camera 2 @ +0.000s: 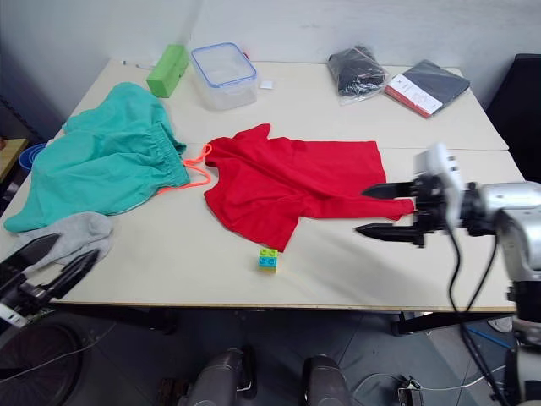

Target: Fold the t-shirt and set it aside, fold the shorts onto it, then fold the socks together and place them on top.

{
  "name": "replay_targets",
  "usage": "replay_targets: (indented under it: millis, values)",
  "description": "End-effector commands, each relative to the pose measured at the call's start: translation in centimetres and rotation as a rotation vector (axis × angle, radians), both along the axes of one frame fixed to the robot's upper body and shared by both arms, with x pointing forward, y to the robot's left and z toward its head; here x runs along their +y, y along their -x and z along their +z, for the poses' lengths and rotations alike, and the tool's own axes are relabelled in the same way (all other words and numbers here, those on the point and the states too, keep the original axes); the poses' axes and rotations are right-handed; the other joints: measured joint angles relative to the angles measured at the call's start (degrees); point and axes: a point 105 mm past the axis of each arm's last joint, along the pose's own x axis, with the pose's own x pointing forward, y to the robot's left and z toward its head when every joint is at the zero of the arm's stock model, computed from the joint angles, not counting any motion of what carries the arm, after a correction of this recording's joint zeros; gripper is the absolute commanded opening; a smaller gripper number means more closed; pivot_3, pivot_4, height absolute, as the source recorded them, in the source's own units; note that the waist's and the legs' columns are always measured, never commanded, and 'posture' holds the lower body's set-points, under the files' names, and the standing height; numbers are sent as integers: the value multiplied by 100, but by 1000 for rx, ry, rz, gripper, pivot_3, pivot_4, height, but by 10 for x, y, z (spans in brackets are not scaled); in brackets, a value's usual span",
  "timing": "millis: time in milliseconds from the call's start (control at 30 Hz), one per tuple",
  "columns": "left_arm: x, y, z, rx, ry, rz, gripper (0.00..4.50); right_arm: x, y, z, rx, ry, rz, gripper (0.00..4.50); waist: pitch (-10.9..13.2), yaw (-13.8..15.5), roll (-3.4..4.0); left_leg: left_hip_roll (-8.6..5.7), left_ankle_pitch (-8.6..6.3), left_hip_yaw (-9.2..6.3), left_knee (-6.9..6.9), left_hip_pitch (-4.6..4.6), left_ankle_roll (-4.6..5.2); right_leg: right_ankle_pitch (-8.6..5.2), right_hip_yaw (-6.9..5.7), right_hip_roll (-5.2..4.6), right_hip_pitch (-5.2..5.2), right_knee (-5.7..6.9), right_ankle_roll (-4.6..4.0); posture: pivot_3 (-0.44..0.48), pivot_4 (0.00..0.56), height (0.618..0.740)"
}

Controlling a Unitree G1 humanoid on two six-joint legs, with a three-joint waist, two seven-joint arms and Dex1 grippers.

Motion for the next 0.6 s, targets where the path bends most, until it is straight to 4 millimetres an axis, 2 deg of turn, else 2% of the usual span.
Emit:
replay_targets:
  millis: [33,100,167,233,433,600]
  values:
    - [-39,18,-8,104,-37,-233,4500,30,13,-5,-36,19,106,4449,5,-24,10,-2,2,1,-2,0,-8,0,0,0,0,-1,0,0,150,740]
    - [-48,29,-25,189,-118,-331,4500,45,15,-18,-44,43,136,4449,5,-61,10,-7,6,5,-4,0,-2,0,-2,3,-2,-2,0,0,150,740]
    - [-49,37,-39,249,-209,-393,4500,59,10,-30,-56,57,136,4449,6,-84,10,-8,14,12,-3,1,11,0,-1,8,-2,-4,0,0,150,740]
    - [-48,40,-44,262,-243,-418,4500,72,5,-42,-88,83,136,4449,6,-99,10,-6,15,22,-3,2,12,-1,0,13,-10,-3,0,0,150,740]
    - [-44,35,-47,229,-294,-433,4500,103,2,-70,-130,112,154,4449,7,-73,13,0,8,17,0,3,-12,-1,4,12,-8,-3,-1,0,150,740]
    - [-48,29,-34,171,-268,-446,4500,111,-9,-92,-127,172,91,4449,7,-77,12,0,8,17,-1,0,-13,-1,4,10,-12,3,-1,0,150,740]
